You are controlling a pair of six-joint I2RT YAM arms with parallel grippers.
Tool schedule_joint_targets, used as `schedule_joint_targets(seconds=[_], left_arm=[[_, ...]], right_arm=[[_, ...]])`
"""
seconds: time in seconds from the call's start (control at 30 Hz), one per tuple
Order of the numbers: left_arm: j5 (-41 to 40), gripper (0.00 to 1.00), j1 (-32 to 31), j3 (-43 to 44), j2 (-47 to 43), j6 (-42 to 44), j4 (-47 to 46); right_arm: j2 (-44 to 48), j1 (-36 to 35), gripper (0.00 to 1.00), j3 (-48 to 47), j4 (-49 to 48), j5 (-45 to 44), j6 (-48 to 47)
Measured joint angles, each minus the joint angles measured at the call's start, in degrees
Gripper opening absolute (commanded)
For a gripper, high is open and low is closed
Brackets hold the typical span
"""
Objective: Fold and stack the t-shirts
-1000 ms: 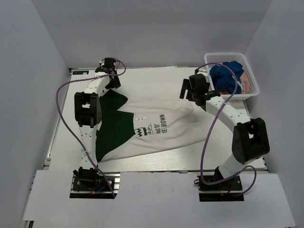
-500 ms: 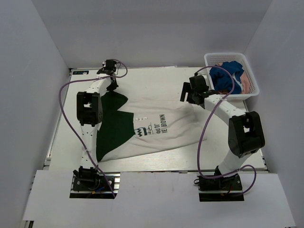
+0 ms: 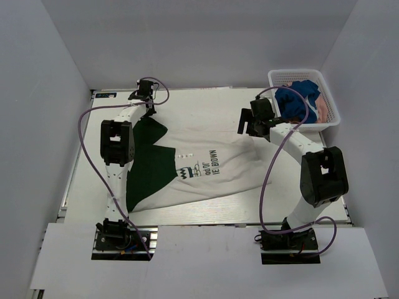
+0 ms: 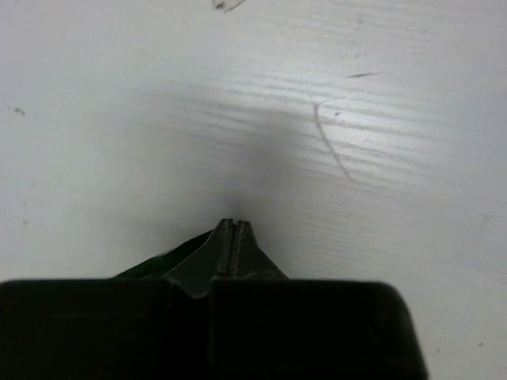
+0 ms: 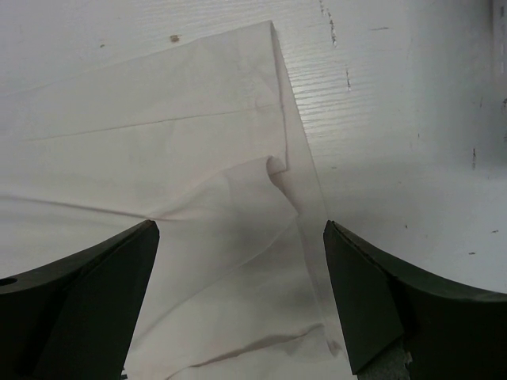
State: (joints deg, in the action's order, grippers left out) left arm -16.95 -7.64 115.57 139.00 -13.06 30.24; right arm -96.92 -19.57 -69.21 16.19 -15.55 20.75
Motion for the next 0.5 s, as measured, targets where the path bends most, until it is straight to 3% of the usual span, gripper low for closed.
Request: schedule_joint_targets(seconds=[0.47, 0.5], left_arm=[[11.6, 0.0, -2.6, -2.5, -0.2, 15.8, -15.1], [11.9, 0.17, -2.8, -2.6, -0.2, 16.4, -15.3]], right_arm=[[2.8, -0.2, 0.9, 2.3, -1.4, 0.8, -3.3], [2.8, -0.2, 0.9, 2.3, -1.4, 0.8, -3.5]])
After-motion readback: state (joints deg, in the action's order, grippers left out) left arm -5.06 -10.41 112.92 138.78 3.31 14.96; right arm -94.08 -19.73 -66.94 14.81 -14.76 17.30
